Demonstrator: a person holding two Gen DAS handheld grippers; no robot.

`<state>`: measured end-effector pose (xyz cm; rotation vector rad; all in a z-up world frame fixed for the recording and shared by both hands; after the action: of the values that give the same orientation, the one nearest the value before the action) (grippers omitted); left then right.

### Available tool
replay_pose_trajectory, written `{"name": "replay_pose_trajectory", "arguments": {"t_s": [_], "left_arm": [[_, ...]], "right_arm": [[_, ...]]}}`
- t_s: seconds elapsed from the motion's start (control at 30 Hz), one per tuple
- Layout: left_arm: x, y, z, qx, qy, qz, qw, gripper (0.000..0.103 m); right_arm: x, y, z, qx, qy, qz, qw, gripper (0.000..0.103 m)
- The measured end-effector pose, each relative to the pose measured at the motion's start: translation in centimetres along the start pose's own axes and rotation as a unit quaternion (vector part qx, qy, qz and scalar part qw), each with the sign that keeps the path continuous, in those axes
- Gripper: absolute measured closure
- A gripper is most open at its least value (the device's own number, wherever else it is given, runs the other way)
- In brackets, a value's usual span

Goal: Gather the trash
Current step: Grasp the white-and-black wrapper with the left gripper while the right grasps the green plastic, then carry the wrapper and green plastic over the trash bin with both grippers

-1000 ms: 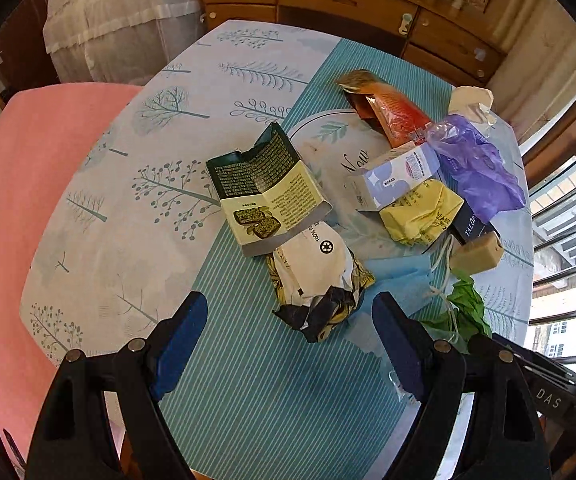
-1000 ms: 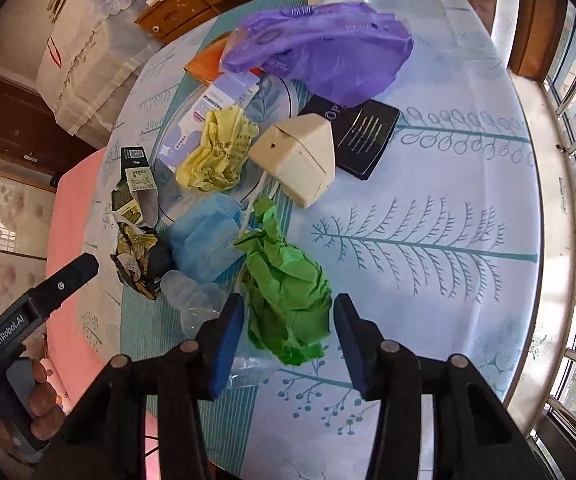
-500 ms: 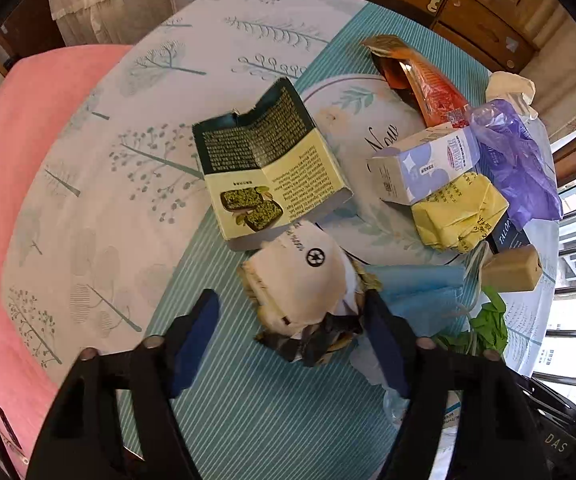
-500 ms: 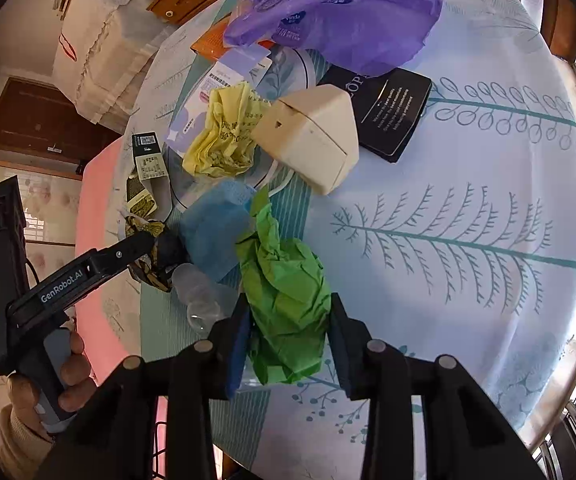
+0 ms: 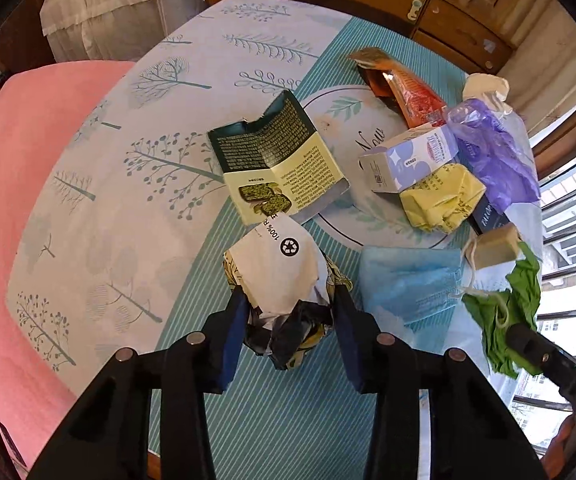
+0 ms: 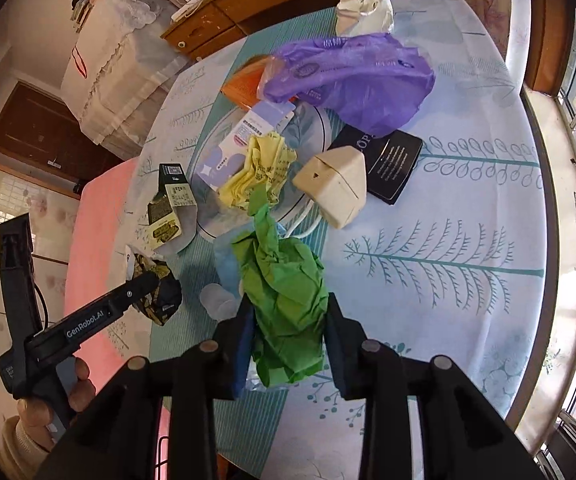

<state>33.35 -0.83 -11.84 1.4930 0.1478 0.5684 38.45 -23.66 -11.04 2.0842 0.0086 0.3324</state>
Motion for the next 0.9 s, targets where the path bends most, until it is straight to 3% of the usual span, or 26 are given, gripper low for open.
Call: {"name": "replay_pose_trajectory", "arguments": {"t_s": [0.37, 0.6, 0.9], "left_arm": [[-3.4, 7.5, -2.3, -0.039, -0.077, 0.05, 0.995, 0.063], [-5.6, 12.1, -5.4, -0.066, -0.15, 0.085, 0.9829, 0.063], [-8.7, 15.0, -11.0, -0.104, -0.17, 0.105, 0.9743, 0.063]], "right_arm": [[-4.0, 5.1, -4.7, -0.034, -0.013, 0.082, 0.996, 0.071], [-8.2, 6.7, -8.7, -0.041, -0.05, 0.139, 0.988, 0.071], [-13.2, 8.2, -15.0, -0.055, -0.05, 0.195, 0.978, 0.071]]}}
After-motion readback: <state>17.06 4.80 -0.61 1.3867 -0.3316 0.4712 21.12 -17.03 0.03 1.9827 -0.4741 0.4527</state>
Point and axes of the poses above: each gripper's, at about its wrist camera, not at the fingertips, and y roughly against the way its jaws point, z to its right, x to its top, the point moved 5 cm from there along -y, roughly the way its jaws point, and after that the axes turned 3 degrees about y, right-handed, at the moved point
